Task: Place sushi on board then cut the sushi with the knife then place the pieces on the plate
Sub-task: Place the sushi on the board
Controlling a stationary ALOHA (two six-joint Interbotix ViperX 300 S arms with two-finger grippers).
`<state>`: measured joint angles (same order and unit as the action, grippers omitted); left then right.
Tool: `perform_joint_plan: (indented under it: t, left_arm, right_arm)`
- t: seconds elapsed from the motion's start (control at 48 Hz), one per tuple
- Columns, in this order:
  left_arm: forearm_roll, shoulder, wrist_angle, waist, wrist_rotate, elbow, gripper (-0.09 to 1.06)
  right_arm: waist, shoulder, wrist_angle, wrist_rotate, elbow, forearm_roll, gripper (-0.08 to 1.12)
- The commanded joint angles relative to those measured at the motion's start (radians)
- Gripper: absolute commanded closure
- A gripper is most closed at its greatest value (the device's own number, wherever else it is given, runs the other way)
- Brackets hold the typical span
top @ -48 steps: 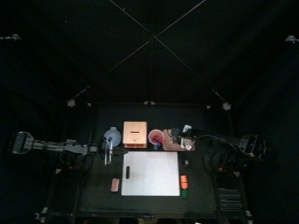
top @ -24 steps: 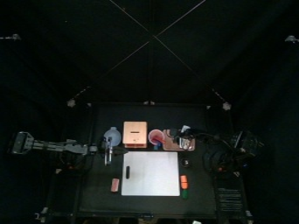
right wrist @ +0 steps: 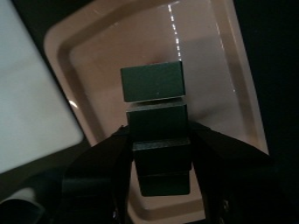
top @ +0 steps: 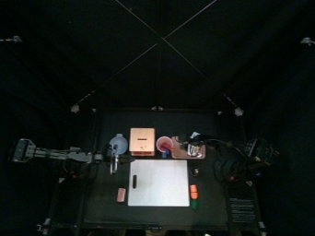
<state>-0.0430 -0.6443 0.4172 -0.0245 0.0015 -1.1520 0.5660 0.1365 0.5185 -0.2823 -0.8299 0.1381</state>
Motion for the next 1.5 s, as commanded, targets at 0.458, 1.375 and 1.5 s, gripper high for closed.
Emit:
perform_joint_plan:
  t: [0.458,1.375,1.5]
  left_arm:
    - [-0.006,0.002,0.009,-0.002,0.0,-0.015,0.99]
    - [-0.006,0.002,0.002,-0.002,0.005,-0.023,0.99]
    - [-0.005,0.0,0.002,-0.002,0.006,-0.023,0.99]
  right_arm:
    - [-0.176,0.209,0.094,0.64,0.025,-0.046,0.44]
    - [-0.811,0.028,0.166,2.209,0.16,-0.687,0.44]
    - [-0.847,-0.043,0.232,2.304,0.236,-0.701,0.44]
